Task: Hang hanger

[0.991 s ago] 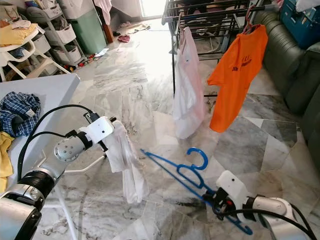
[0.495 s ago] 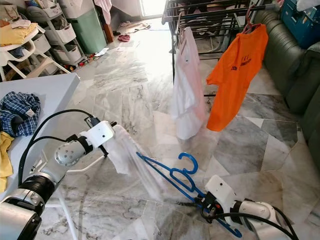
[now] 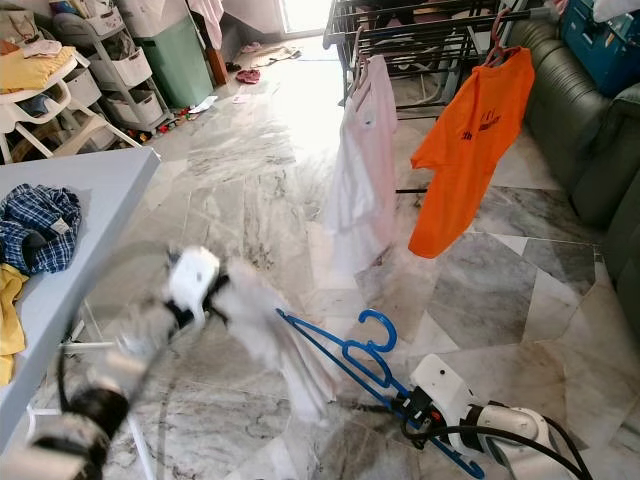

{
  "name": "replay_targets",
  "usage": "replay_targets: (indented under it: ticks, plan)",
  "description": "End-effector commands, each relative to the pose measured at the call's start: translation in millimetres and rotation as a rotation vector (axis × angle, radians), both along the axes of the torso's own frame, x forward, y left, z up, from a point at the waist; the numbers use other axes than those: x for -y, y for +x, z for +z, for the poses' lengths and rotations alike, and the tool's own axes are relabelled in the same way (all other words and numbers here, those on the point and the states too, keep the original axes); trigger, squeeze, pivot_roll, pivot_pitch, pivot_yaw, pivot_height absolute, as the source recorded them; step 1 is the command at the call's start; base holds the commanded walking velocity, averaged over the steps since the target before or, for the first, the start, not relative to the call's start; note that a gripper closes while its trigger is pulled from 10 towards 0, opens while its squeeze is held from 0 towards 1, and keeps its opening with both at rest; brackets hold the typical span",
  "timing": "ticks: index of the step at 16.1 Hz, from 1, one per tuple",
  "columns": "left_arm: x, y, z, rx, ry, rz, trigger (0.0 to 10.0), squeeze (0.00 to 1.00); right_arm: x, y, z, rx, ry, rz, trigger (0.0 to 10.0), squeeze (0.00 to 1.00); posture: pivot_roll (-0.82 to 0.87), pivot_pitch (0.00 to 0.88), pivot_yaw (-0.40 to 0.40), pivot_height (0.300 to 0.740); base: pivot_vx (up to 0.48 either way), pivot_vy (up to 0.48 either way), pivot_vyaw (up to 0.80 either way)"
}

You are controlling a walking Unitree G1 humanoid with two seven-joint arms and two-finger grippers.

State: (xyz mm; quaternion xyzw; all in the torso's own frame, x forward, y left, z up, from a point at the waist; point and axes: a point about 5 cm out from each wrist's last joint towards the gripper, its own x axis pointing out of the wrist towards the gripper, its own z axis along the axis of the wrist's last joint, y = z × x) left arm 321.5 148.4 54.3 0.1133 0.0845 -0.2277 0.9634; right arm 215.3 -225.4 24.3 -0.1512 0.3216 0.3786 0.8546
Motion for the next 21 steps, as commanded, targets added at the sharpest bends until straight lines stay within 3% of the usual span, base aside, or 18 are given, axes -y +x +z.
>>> replay_targets:
  ticks: [1,6,7,9,16,21]
  plan:
    - [-9.6,-3.1,-7,-0.058,-0.058,0.060,10.0,0.00,-4.8,1.7,1,0.014,0.009,0.019,10.0,0.00,-0.17,0.055,0.157,0.740,0.000,0.000,0.00]
    - [-6.5,-13.9,-32,-0.230,-0.248,0.262,10.0,0.00,-4.6,-9.9,7,-0.032,0.052,0.094,10.0,0.00,-0.19,0.063,0.153,0.740,0.000,0.000,0.00]
    - [5.9,-16.1,-31,-0.234,-0.264,0.195,10.0,0.00,3.0,-13.4,4,-0.044,0.010,0.091,10.0,0.00,-0.19,0.068,0.154,0.740,0.000,0.000,0.00]
    - [14.5,-14.9,-24,-0.227,-0.303,0.145,10.0,0.00,11.4,-18.2,2,-0.065,-0.033,0.098,10.0,0.00,-0.18,0.075,0.161,0.740,0.000,0.000,0.00]
    - [10.7,-27.0,-17,-0.249,-0.330,0.105,10.0,0.00,38.2,-24.3,1,-0.095,-0.136,0.098,10.0,0.00,-0.17,0.082,0.173,0.740,0.000,0.000,0.00]
    - [8.5,-34.2,-14,-0.264,-0.313,0.087,10.0,0.00,57.4,-18.2,21,-0.072,-0.132,0.093,10.0,0.00,-0.17,0.086,0.177,0.740,0.000,0.000,0.00]
